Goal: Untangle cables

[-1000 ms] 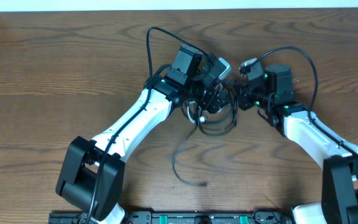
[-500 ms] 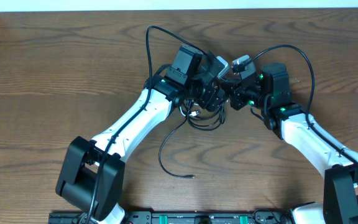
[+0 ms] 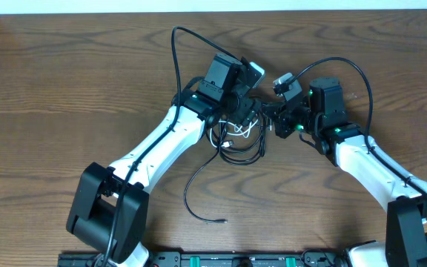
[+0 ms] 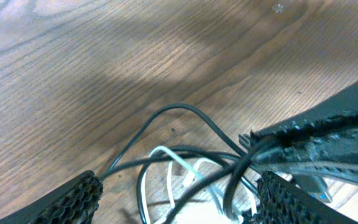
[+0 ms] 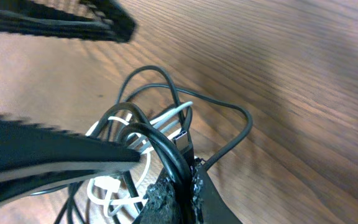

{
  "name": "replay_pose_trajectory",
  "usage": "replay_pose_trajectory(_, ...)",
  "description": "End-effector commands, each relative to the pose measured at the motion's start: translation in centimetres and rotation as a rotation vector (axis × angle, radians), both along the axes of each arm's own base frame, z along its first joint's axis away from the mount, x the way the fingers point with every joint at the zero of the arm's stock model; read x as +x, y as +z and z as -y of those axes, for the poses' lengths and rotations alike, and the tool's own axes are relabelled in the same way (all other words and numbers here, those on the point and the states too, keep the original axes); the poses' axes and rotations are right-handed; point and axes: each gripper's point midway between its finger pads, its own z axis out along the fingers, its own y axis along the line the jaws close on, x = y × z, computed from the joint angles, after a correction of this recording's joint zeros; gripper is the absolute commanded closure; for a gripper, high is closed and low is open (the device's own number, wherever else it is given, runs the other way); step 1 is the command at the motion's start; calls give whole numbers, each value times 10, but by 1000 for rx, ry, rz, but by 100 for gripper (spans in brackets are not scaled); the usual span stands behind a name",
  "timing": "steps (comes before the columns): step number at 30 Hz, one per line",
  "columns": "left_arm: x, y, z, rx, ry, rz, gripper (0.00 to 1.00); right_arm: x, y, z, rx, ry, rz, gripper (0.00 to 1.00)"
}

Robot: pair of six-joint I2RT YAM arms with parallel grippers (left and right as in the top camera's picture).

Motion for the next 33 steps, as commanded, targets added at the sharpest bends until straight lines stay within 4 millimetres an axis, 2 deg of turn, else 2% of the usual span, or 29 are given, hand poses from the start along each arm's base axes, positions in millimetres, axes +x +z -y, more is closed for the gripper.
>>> replay_pose_trajectory(1,-3,7,-2,13,-28,27,20,-7,27,-17,59,118,74,99)
replay_pose_trajectory(4,-11,6,3,6,-89,17,23,-14,30,-23,77,180,91,99)
replay_pose_trajectory(6,-14,5,6,-4,-107,3,32,-15,31,-24,78,193,99,99)
replay_pose_trajectory(10,-19,3,6,1,-127,-12,64,-13,32,-23,78,192,109,99)
replay_pose_trajectory(11,-23,2,7,-8,-139,-26,77,-12,34,-23,80,192,117,99)
replay_pose_trajectory(13,-29,4,13,-44,-172,-49,85,-11,36,-24,82,192,130,99)
replay_pose_trajectory(17,-33,5,17,-64,-190,-61,92,-5,35,-20,61,164,145,99)
replay_pose_trajectory(23,-33,5,17,-64,-190,-61,92,6,26,-7,-12,73,143,99)
replay_pose_trajectory(26,-34,7,19,-86,-187,-71,92,18,21,7,-44,-44,116,96)
replay_pose_trajectory(28,-40,15,30,-162,-217,-102,92,26,18,18,-55,-148,90,95)
replay_pose_trajectory(29,-44,18,35,-192,-243,-111,92,27,19,19,-47,-162,84,91)
replay_pose_trajectory(30,-47,21,39,-215,-263,-116,92,28,20,19,-38,-169,81,79)
replay_pose_trajectory(31,-48,22,40,-224,-271,-118,92,28,20,18,-35,-168,83,74)
replay_pose_trajectory(33,-48,23,40,-225,-272,-119,92,29,22,18,-31,-168,91,51)
